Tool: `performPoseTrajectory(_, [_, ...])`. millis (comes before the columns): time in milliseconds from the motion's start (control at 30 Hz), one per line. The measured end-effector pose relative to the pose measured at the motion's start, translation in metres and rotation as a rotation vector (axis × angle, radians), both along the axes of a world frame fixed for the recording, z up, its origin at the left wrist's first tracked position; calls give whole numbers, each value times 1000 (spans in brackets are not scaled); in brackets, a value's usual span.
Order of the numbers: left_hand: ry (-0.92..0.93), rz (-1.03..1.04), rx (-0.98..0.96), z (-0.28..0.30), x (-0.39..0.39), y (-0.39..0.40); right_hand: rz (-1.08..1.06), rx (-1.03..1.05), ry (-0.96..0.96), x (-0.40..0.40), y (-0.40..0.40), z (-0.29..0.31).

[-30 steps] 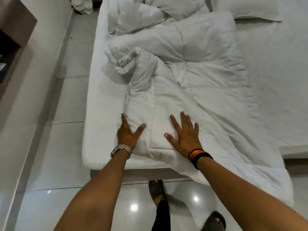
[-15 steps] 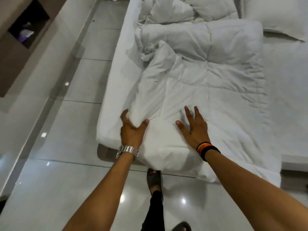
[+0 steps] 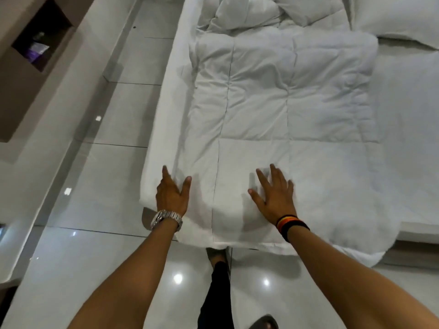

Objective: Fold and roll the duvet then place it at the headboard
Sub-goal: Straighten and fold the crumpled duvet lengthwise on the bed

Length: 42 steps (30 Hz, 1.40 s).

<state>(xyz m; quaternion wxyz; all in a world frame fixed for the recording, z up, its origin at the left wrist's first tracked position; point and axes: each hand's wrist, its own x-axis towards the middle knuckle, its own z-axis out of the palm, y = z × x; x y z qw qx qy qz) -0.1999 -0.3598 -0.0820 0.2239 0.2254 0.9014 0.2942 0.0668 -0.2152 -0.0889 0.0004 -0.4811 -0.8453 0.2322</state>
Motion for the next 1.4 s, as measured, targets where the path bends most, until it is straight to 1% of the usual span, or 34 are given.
performPoseTrajectory(67, [-64, -9, 51, -6, -14, 49, -8, 47, -20, -20, 27, -4])
performPoseTrajectory(167, [-199, 65, 76, -16, -37, 120, -22, 60, -44, -55, 71, -12])
performPoseTrajectory(267, [-224, 76, 47, -24, -50, 167, -18, 33, -54, -84, 97, -21])
performPoseTrajectory(333, [-272, 95, 47, -29, -57, 185, -28, -8, -69, -102, 107, -27])
performPoseTrajectory(467, [-273, 27, -34, -32, -71, 191, -44, -109, -162, -129, 109, -35])
performPoseTrajectory(533, [-249, 60, 7, -30, -81, 186, -57, -119, -184, -142, 105, -33])
performPoseTrajectory(633, [-103, 164, 145, -23, -97, 165, -44, -89, -42, -164, 95, -28])
performPoseTrajectory(667, [-66, 180, 146, -23, -99, 156, -13, -80, -23, -166, 91, -27])
performPoseTrajectory(700, [-53, 186, 107, -24, -102, 145, 36, -81, -33, -166, 86, -28])
performPoseTrajectory(767, [-72, 181, -31, -30, -101, 129, 143, -111, -95, -153, 79, -31])
performPoseTrajectory(833, [-116, 141, -83, -35, -101, 134, 165, -109, -88, -133, 85, -33])
performPoseTrajectory(933, [-184, 84, -33, -30, -99, 162, 87, -38, -54, -106, 112, -26])
performPoseTrajectory(1067, [-282, 228, 28, -17, -105, 214, -66, -35, -118, -85, 158, -23])
performPoseTrajectory(1167, [-335, 219, 22, -12, -115, 245, -54, -42, -174, -89, 175, -32])
performPoseTrajectory(1267, [-290, 151, 54, -14, -118, 249, -117, -50, -194, -104, 163, -41])
performPoseTrajectory(1333, [-233, 140, 125, -13, -129, 241, -156, -10, -126, -126, 147, -44])
performPoseTrajectory(1400, [-217, 161, 173, -14, -145, 229, -144, 75, -63, -154, 127, -47])
